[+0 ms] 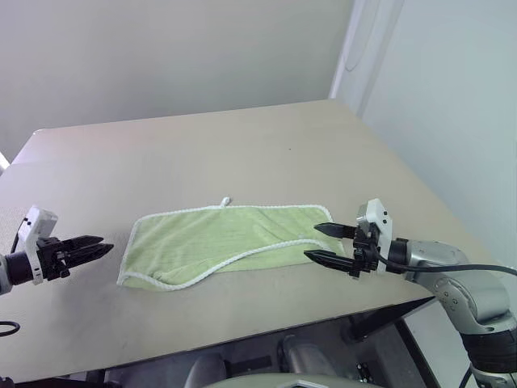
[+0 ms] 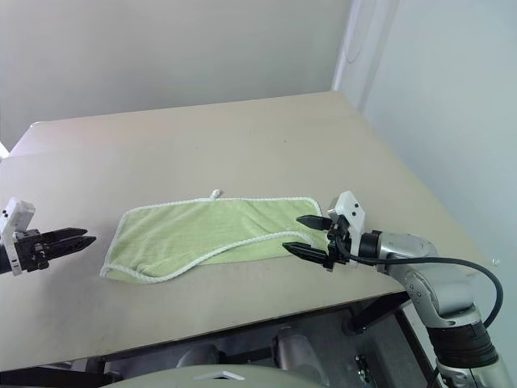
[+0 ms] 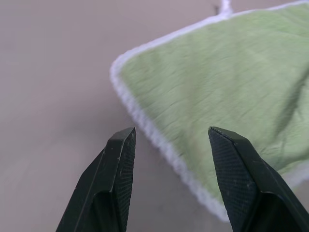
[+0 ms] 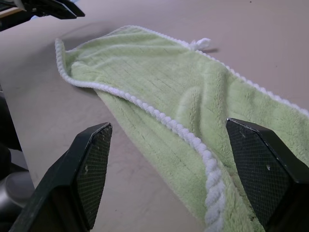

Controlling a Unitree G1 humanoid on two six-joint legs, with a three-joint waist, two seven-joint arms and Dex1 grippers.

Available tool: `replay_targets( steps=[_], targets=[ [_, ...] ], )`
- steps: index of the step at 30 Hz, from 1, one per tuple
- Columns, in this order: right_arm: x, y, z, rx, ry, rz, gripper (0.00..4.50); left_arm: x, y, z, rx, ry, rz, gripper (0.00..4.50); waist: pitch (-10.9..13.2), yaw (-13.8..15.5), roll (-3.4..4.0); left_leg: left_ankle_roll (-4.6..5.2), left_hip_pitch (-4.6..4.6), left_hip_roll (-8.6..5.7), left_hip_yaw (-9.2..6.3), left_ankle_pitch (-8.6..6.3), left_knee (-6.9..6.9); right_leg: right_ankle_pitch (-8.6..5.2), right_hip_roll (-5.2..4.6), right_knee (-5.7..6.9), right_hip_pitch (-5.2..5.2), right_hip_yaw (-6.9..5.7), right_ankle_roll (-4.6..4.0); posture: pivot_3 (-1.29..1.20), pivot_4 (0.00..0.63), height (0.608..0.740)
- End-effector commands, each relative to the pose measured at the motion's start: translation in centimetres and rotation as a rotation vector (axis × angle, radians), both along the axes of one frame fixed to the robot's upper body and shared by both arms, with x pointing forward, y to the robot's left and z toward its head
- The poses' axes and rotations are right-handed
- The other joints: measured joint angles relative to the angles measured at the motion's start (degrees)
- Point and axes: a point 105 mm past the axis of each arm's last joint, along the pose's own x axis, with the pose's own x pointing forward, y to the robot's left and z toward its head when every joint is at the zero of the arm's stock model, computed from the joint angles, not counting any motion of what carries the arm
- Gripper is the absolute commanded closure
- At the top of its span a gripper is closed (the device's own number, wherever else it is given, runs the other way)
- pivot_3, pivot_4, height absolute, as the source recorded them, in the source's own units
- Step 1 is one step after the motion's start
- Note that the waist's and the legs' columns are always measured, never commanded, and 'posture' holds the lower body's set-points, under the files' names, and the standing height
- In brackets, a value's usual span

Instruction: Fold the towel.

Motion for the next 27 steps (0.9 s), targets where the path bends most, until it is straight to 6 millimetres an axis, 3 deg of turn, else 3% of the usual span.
replay_targets(
  steps=[1,11,20,27],
  targets=[
    [0.5,0.0,1.4,0.011,-0.063,-0.009,0.58,0.4,0.3,0.6,0.018,-0.032,0.012,1.98,0.0,0.0,-0.01,0.0,0.0,0.0,0.0,0.0,0.0,0.0,0.0,0.0,0.0,0.0,0.0,0.0,0.0,0.74],
    [0.3,0.0,0.9,0.001,-0.027,0.007,0.58,-0.8,-1.0,-0.1,-0.013,-0.017,-0.025,1.98,0.0,0.0,-0.03,0.0,-0.02,0.0,0.01,0.0,0.0,0.0,-0.01,-0.01,0.0,0.01,0.0,0.0,0.0,0.74],
    [-0.3,-1.8,1.2,-0.045,-0.005,-0.035,0.58,2.2,-4.2,0.8,-0.035,-0.06,-0.123,1.98,0.0,0.2,-0.05,0.0,-0.01,-0.02,-0.03,0.0,0.08,0.0,-0.01,-0.02,0.09,-0.01,0.0,0.0,0.0,0.74],
    [-0.8,-2.8,1.9,-0.029,0.001,-0.088,0.58,1.4,-5.1,1.0,0.026,-0.05,-0.281,1.98,0.0,-0.2,-0.05,0.0,0.01,-0.01,0.06,0.0,-0.01,0.0,0.03,-0.01,0.09,0.07,0.0,0.0,0.0,0.74]
  ],
)
